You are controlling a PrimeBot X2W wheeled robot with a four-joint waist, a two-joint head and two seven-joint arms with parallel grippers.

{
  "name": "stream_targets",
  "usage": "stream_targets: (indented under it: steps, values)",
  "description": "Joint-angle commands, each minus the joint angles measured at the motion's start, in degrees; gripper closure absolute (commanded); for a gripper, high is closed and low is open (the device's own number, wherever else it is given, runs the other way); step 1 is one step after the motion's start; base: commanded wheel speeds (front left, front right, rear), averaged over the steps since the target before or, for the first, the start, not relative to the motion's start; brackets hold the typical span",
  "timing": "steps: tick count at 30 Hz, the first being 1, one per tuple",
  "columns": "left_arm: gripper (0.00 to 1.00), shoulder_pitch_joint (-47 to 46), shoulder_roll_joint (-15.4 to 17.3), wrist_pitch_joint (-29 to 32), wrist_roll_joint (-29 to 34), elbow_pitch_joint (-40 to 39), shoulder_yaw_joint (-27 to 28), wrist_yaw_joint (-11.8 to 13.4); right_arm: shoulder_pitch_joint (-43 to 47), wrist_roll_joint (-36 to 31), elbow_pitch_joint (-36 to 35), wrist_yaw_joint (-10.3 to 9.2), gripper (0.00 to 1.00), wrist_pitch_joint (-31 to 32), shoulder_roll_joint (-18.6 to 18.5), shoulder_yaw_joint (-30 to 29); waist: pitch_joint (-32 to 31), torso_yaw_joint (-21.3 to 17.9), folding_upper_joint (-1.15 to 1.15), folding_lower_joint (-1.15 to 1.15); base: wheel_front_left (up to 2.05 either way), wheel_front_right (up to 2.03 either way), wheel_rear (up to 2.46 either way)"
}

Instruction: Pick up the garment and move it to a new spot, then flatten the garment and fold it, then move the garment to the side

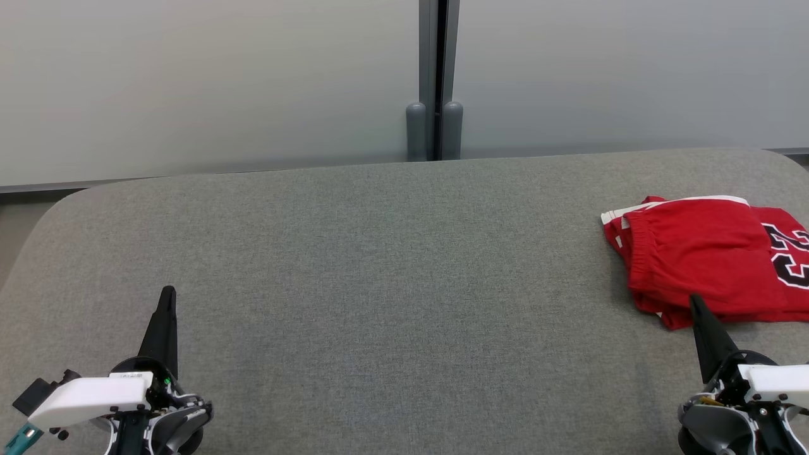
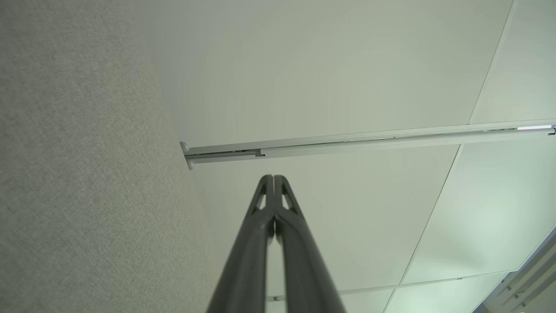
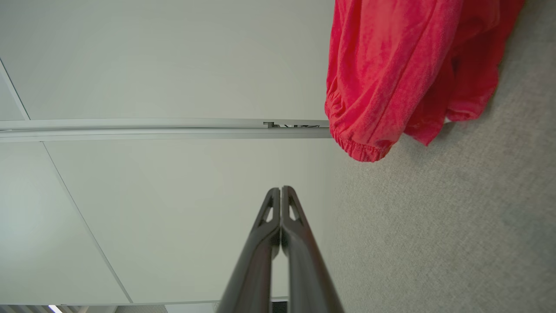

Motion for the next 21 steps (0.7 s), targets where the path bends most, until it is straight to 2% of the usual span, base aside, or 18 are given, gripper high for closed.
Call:
stream_targets:
  steps: [1, 21]
  values:
    - [1.0, -0.75, 0.12, 0.09, -0.08, 0.08, 0.27, -0.23, -0.42, 0.12, 0.14, 0.02, 1.0, 0.21, -0.22, -0.12, 0.0, 0.0, 0.0, 0.0, 0.0, 0.0, 0.0]
    - [1.0, -0.76, 0.09, 0.15, -0.01, 0.06, 0.32, -0.23, -0.34, 0.12, 0.14, 0.02, 1.0, 0.19, -0.23, -0.1, 0.0, 0.0, 0.0, 0.0, 0.0, 0.0, 0.0]
